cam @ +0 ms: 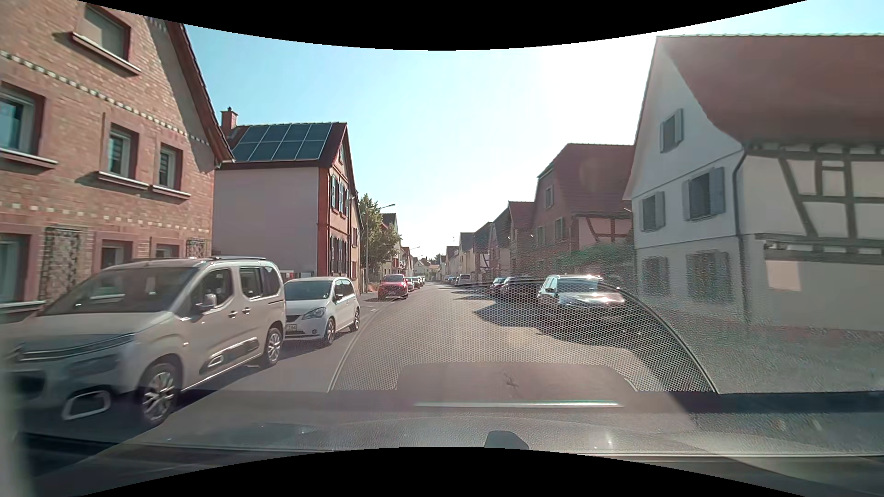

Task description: Follow the waypoints while adhering to traffic rules and regulations

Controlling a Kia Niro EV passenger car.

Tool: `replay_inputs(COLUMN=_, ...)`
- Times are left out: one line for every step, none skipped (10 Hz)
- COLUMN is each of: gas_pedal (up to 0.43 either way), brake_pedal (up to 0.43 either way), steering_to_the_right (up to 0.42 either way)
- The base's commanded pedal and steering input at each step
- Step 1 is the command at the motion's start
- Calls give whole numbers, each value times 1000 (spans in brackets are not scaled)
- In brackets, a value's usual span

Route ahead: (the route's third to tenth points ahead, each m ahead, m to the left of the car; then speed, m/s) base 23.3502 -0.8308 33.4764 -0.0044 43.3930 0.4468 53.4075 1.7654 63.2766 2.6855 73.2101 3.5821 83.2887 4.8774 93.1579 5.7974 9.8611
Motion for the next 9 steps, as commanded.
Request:
replay_inputs(gas_pedal=28, brake_pedal=0, steering_to_the_right=-15)
replay_inputs(gas_pedal=28, brake_pedal=0, steering_to_the_right=-14)
replay_inputs(gas_pedal=28, brake_pedal=0, steering_to_the_right=-14)
replay_inputs(gas_pedal=28, brake_pedal=0, steering_to_the_right=-14)
replay_inputs(gas_pedal=28, brake_pedal=0, steering_to_the_right=-15)
replay_inputs(gas_pedal=28, brake_pedal=0, steering_to_the_right=-14)
replay_inputs(gas_pedal=28, brake_pedal=0, steering_to_the_right=-15)
replay_inputs(gas_pedal=28, brake_pedal=0, steering_to_the_right=-14)
replay_inputs(gas_pedal=28, brake_pedal=0, steering_to_the_right=-14)
